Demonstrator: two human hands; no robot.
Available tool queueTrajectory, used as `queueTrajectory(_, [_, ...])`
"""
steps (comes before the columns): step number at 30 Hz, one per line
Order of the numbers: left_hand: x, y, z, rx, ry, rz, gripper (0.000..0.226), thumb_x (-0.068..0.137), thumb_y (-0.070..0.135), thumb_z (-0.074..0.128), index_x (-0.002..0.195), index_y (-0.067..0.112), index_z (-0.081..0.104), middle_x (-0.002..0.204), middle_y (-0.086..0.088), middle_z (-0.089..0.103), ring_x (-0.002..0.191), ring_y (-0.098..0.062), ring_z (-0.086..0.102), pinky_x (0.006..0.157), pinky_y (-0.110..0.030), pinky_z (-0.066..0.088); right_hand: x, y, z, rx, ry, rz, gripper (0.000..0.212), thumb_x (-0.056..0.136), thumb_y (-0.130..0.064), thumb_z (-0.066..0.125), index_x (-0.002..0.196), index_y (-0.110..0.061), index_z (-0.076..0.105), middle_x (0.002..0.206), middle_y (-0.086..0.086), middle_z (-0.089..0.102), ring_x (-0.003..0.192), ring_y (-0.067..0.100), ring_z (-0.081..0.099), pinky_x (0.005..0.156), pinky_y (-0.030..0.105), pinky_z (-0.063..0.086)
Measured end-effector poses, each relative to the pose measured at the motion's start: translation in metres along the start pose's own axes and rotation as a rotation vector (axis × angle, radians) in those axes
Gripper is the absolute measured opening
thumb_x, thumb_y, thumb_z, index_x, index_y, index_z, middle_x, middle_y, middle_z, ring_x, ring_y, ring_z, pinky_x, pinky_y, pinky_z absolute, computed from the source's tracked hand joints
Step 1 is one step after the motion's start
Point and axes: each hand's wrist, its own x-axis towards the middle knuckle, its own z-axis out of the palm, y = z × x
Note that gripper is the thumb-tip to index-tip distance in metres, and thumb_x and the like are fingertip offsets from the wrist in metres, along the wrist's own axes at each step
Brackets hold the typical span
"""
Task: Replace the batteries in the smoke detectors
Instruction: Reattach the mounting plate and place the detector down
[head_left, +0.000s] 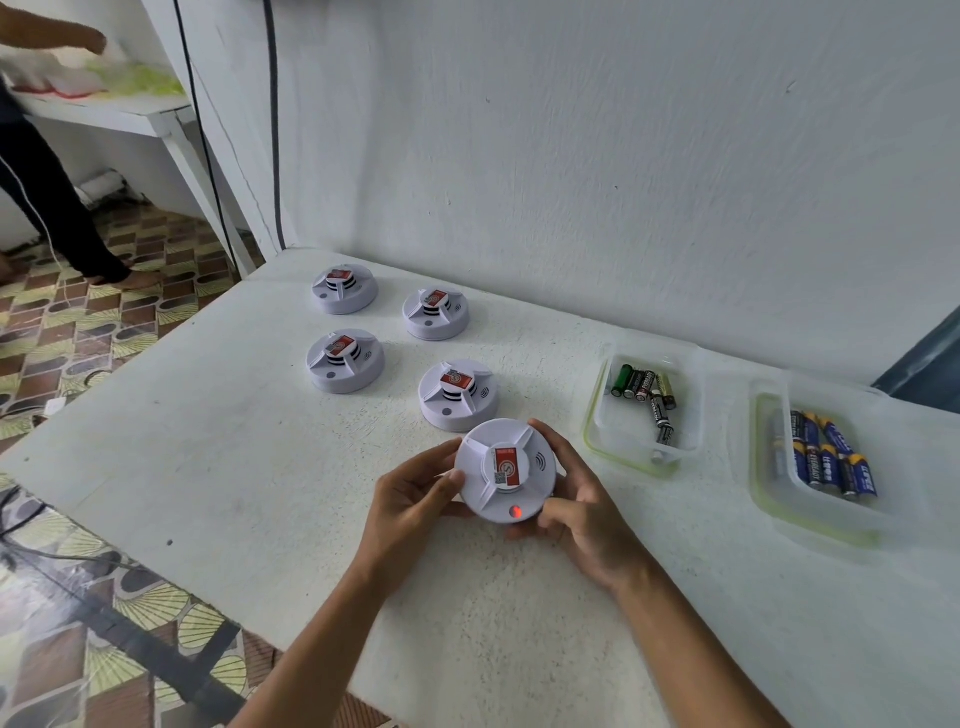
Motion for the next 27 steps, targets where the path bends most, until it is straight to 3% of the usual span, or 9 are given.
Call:
queueTrajectory(5, [-0.0001,0.0003,0.0003,0.014,0.002,0.002,0.033,0.091,0.01,0.056,0.124,0.008,0.062,0.114,-0.007,0.072,0.102,-0.03,0.069,0.076,-0.039,0.06,-0.0004,-0.0006,0.0,0.015,-0.015,0.001,0.087,0.061,0.005,0.047,0.137,-0.036,0.044,0.109,0.003,0.069,0.083,0.017,0.063,0.063,0.035,0.054])
queueTrajectory(27, [0.0021,-0.0036,-0.0001,-0.02,0.038,-0.033,0.036,0.089,0.011,0.058,0.125,0.006,0.061,0.115,-0.012,0.071,0.103,-0.034,0.068,0.077,-0.043,0.059,-0.0053,-0.0087,0.0039,0.037,-0.041,0.005,0.087,0.061,0.007,0.047,0.139,-0.03,0.041,0.106,0.005,0.066,0.075,0.009,0.065,0.056,0.027,0.053])
